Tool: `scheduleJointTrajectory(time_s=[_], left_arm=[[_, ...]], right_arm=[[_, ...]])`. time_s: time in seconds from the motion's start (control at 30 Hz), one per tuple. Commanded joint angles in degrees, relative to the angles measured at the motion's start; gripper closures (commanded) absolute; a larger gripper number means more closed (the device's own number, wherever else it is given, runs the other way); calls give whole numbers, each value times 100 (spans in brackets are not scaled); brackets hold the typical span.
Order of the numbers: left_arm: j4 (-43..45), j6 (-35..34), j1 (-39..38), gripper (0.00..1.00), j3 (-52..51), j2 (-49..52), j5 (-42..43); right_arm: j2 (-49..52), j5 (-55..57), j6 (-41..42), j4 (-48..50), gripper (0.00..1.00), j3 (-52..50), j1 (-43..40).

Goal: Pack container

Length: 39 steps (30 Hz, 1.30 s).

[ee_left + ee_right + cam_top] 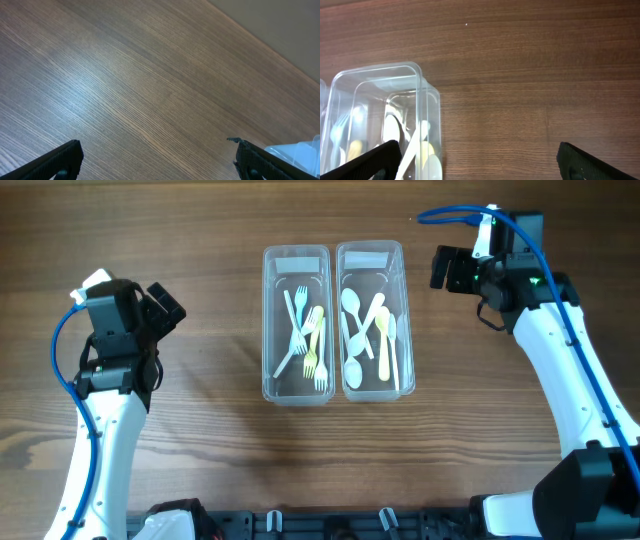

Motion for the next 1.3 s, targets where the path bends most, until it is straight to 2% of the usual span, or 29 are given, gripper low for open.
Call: scheduleJointTrajectory(time_s=[0.0,0.33,0.47,0.9,1.13,1.27], left_arm=[[11,92,26,0,-2,-44,-70],[11,92,26,0,-2,-44,-70],[11,92,26,0,-2,-44,-70],[11,92,26,0,-2,-44,-70],[11,92,26,0,-2,-44,-70],[11,92,26,0,-2,-44,-70]], right_arm=[[-107,120,20,-7,0,61,4],[-44,120,22,-2,0,59,-7],[-323,120,24,-7,0,59,-7],[-3665,120,26,-7,0,59,-7],[-4983,125,20,-4,0,59,-7],[-5515,356,20,459,0,59,-7]])
